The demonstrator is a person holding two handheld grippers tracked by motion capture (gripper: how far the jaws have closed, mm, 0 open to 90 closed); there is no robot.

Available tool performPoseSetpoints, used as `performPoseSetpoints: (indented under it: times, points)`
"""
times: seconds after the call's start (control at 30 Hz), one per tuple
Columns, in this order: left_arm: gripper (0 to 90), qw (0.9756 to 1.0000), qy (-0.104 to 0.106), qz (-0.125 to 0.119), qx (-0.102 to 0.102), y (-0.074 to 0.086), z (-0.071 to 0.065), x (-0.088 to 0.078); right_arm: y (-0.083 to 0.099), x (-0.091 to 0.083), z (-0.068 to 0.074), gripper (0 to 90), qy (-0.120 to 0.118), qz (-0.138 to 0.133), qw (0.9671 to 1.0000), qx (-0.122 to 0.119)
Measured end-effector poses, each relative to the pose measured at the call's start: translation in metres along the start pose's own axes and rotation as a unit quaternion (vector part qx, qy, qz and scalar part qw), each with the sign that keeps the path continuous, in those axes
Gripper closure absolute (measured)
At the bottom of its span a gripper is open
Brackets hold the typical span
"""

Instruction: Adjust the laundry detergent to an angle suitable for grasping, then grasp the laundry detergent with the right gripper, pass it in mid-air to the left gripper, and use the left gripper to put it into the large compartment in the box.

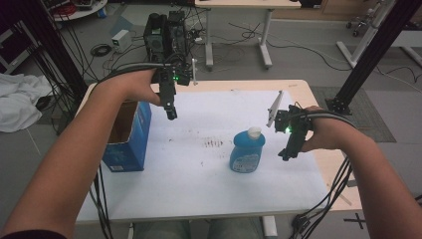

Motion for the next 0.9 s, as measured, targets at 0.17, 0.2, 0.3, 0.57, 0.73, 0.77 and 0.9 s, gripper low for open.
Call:
performPoseSetpoints:
  times: [0.17,0.2,0.3,0.57,0.73,0.77,0.9]
  points:
    - [1.7,1.0,0.0,0.003,-0.004,0.0014,0.0024,-0.0004,0.0002,0.0005,-0.0019,1.6,-0.003,0.001,1.0,0.002]
    - [1.7,1.0,0.001,0.0,-0.005,0.0017,0.0024,0.0001,0.0003,0.0008,-0.0026,1.6,-0.003,0.001,1.0,0.003]
    - [1.7,1.0,0.002,-0.004,-0.003,0.0009,0.0029,-0.0004,0.001,0.0004,-0.0029,1.6,-0.003,0.001,1.0,0.004]
    - [1.7,1.0,0.0,-0.003,-0.001,-0.0005,0.0024,-0.0011,0.0032,-0.0023,-0.0031,1.6,0.001,-0.003,1.0,0.004]
    - [1.7,1.0,-0.008,-0.002,-0.001,0.0008,-0.0002,-0.0029,0.0052,-0.0032,-0.0017,1.6,0.003,-0.003,1.0,0.001]
    - [1.7,1.0,-0.004,-0.002,-0.004,0.0005,-0.0007,-0.0044,0.0064,-0.0044,0.0004,1.7,0.002,-0.005,1.0,0.003]
    - [1.7,1.0,-0.006,-0.003,0.001,-0.0005,0.0003,-0.0033,0.0095,-0.0049,-0.0001,1.6,0.005,-0.015,0.9999,0.003]
Point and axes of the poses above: each handheld gripper's, and its own axes: x roughly forward along the jaws, y roughly out of its underside, z roughly to its left, the point moved 1 cm from there along x, roughly forward along the jaws, and after that the axes turned 9 degrees about -y, right-handed, at the moved point
